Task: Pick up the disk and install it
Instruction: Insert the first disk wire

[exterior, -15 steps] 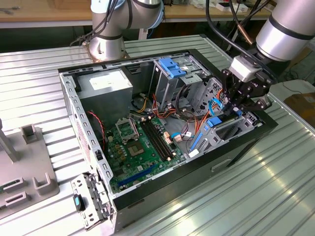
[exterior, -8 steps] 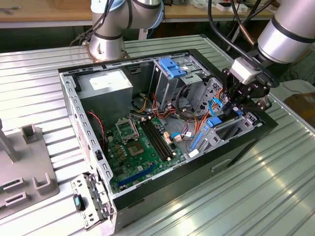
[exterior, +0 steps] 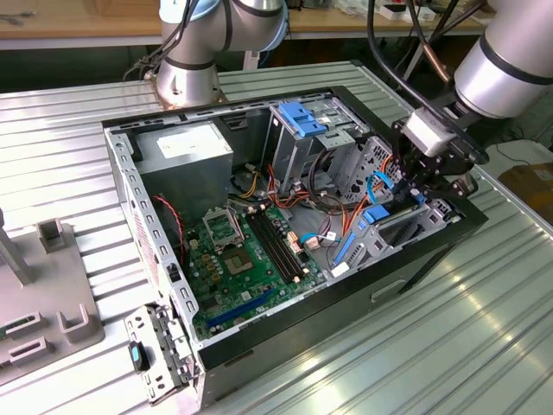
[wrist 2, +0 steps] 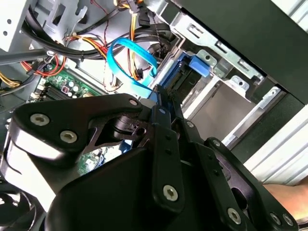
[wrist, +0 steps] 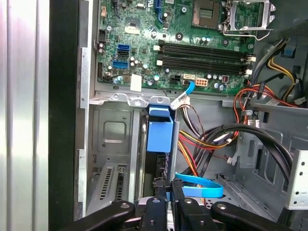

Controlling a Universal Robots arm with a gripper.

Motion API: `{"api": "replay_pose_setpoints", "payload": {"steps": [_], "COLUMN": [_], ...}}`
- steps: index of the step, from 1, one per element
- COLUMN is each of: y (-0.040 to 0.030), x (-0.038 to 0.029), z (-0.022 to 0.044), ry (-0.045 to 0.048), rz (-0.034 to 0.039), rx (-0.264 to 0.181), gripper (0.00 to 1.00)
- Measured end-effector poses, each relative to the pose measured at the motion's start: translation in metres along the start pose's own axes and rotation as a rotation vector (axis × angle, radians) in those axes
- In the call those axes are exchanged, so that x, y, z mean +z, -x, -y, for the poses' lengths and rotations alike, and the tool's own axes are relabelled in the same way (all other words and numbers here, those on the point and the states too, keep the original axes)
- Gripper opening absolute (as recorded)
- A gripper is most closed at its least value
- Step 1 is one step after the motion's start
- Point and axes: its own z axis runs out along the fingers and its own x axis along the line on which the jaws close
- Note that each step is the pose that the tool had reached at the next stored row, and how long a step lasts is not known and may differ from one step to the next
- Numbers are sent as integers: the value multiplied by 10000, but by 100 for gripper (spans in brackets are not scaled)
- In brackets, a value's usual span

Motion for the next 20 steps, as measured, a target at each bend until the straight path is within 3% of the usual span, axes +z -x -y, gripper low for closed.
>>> {"api": "replay_pose_setpoints", "payload": {"steps": [1, 3, 5, 6, 12, 20], "y": [-8, -15, -20, -33, -37, -58], "x": [-4, -7, -5, -3, -6, -8], "z": [-23, -59, -61, -64, -119, -123], "ry": [-52, -196, -268, -423, -502, -503], "rz": [15, 186, 206, 221, 217, 215], "rx": [-4, -14, -26, -52, -63, -63], "gripper": [16, 16, 16, 16, 16, 16]}}
